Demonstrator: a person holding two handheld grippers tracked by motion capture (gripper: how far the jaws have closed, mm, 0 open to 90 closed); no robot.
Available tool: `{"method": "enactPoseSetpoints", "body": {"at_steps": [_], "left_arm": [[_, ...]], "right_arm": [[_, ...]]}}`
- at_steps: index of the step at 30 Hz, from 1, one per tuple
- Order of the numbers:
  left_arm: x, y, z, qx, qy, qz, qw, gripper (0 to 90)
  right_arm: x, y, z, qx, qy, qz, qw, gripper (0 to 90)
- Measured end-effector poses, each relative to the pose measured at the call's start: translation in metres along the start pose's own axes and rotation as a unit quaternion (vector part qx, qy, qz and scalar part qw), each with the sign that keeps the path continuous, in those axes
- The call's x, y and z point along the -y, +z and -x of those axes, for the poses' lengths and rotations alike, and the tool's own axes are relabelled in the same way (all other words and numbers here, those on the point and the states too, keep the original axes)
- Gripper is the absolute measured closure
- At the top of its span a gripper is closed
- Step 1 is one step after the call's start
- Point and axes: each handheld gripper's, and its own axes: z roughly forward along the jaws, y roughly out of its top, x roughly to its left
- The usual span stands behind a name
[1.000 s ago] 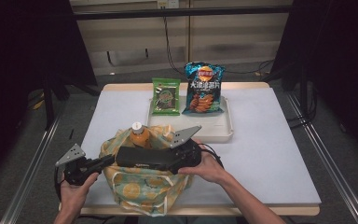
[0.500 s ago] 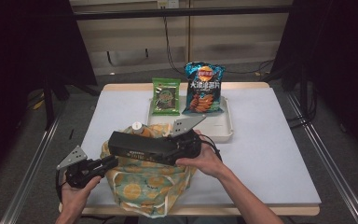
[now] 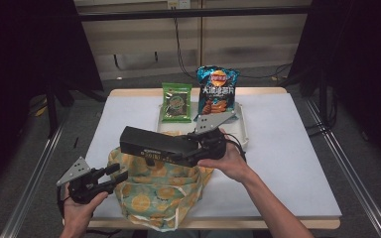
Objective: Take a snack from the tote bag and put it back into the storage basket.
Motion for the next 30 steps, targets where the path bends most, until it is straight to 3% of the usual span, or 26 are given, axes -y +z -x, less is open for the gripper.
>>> {"method": "enactPoseSetpoints", "body": {"at_steps": [4,14,25,30], "left_arm": [[0.000,0.000,0.004,-0.002,0.008,0.000,1.0000,40.0],[0.001,0.000,0.009,0.001,-0.005,0.009,0.9999,17.8],[0.000,0.003,0.014,0.006,0.004,0.002,1.0000,12.9],[0.000,0.002,0.013,-0.001,0.009,0.000,1.0000,12.8]], "right_arm": [[-0.006,-0.012,0.005,0.007,0.001,0.007,0.9999,43.6],[-0.008,-0.032,0.030,0.023,0.019,0.016,0.9994,43.5],[0.005,-0.034,0.067,0.052,0.035,0.003,0.9980,43.4],[0.008,-0.032,0.085,0.061,0.037,-0.010,0.9974,43.4]]}}
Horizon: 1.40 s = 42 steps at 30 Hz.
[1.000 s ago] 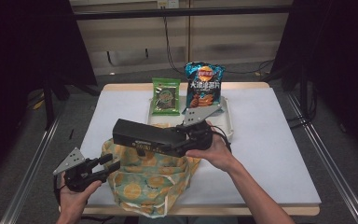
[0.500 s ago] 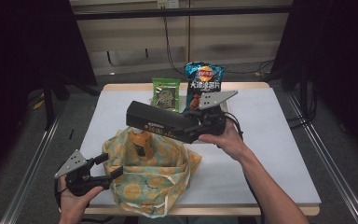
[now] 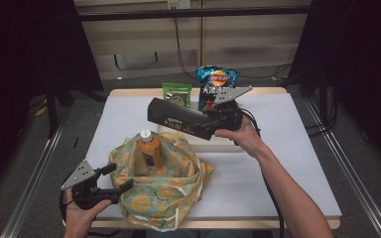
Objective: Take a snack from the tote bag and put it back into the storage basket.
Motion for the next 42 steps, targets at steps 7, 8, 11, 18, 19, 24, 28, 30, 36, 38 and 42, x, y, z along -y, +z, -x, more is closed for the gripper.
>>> {"method": "enactPoseSetpoints", "body": {"at_steps": [7,8,11,18,19,24,28,30,36,38,42], "left_arm": [[0.001,-0.002,-0.003,0.001,-0.002,0.000,1.0000,12.8],[0.001,-0.002,-0.003,0.002,-0.002,0.000,1.0000,12.8],[0.000,-0.002,-0.003,0.001,-0.002,0.003,1.0000,12.8],[0.003,-0.004,-0.005,-0.008,-0.006,0.001,0.9999,11.9],[0.003,-0.004,-0.006,-0.006,-0.006,0.002,1.0000,11.0],[0.002,-0.005,-0.005,-0.014,-0.007,0.001,0.9999,9.5],[0.003,-0.005,-0.006,-0.012,-0.007,0.001,0.9999,9.4],[0.003,-0.005,-0.006,-0.014,-0.007,0.001,0.9999,9.4],[0.003,-0.005,-0.006,-0.012,-0.006,0.001,0.9999,9.4],[0.003,-0.005,-0.006,-0.012,-0.006,0.001,0.9999,9.4],[0.002,-0.003,-0.005,-0.010,-0.006,-0.001,0.9999,9.4]], "right_arm": [[0.000,0.006,0.020,0.012,-0.009,-0.020,0.9997,43.5],[-0.001,0.007,0.022,0.016,-0.015,-0.024,0.9995,43.5],[0.001,0.012,0.029,0.016,-0.013,-0.031,0.9993,43.5],[0.013,0.020,0.040,0.027,-0.004,-0.054,0.9982,43.5],[0.014,0.021,0.042,0.030,-0.003,-0.058,0.9978,43.5],[0.019,0.022,0.047,0.038,-0.003,-0.068,0.9969,43.5],[0.023,0.026,0.049,0.042,-0.011,-0.082,0.9957,43.5],[0.026,0.028,0.052,0.042,-0.007,-0.084,0.9956,43.5],[0.038,0.035,0.060,0.041,0.002,-0.098,0.9943,43.5],[0.042,0.037,0.062,0.041,0.003,-0.105,0.9936,43.5],[0.048,0.042,0.065,0.044,0.005,-0.122,0.9916,43.5]]}}
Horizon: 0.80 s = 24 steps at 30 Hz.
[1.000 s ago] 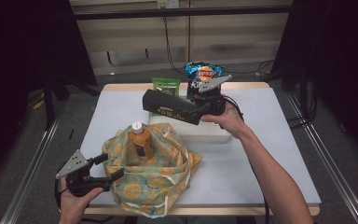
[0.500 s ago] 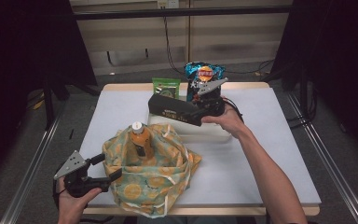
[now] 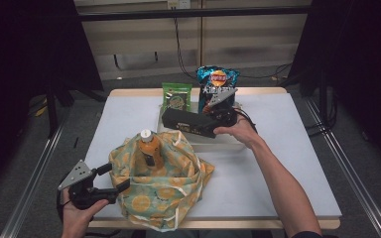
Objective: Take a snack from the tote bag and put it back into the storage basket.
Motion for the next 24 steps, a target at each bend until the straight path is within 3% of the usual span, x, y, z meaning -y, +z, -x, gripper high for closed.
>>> {"method": "enactPoseSetpoints", "body": {"at_steps": [6,9,24], "left_arm": [[0.000,-0.002,-0.001,-0.004,0.001,0.002,1.0000,9.4],[0.000,-0.001,-0.002,-0.003,-0.001,0.002,1.0000,9.4],[-0.001,-0.001,-0.001,-0.003,0.003,0.004,1.0000,10.1]], "right_arm": [[0.005,0.014,0.001,-0.008,-0.002,-0.011,0.9999,43.4],[0.005,0.020,-0.001,-0.011,-0.014,-0.017,0.9997,43.4],[0.009,0.033,-0.005,-0.019,-0.020,-0.021,0.9994,42.9]]}}
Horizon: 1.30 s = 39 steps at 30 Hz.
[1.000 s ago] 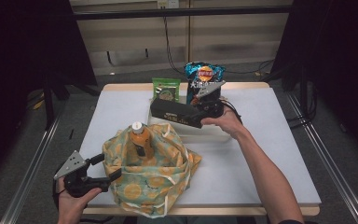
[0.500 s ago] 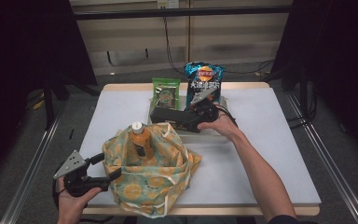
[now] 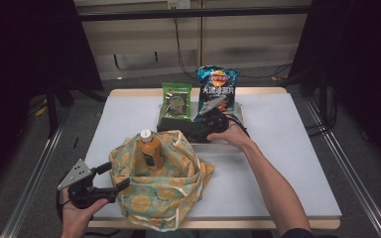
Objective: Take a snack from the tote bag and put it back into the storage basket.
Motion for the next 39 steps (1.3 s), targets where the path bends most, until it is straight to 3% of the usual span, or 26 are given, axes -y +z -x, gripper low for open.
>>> {"method": "enactPoseSetpoints", "body": {"at_steps": [16,24,32,39], "left_arm": [[-0.001,0.003,-0.001,0.001,0.004,-0.006,1.0000,10.1],[0.000,0.002,-0.002,-0.006,0.002,-0.004,1.0000,9.3],[0.001,0.001,-0.004,-0.003,-0.008,-0.001,1.0000,9.2],[0.001,0.002,-0.002,-0.004,-0.003,-0.006,1.0000,9.3]], "right_arm": [[0.002,-0.001,0.001,0.000,-0.003,-0.018,0.9998,39.1],[0.002,-0.003,0.000,-0.002,0.014,-0.012,0.9998,32.9],[0.002,-0.018,-0.003,0.009,0.048,0.018,0.9987,32.8],[0.008,-0.036,-0.010,0.016,0.060,0.039,0.9973,42.6]]}}
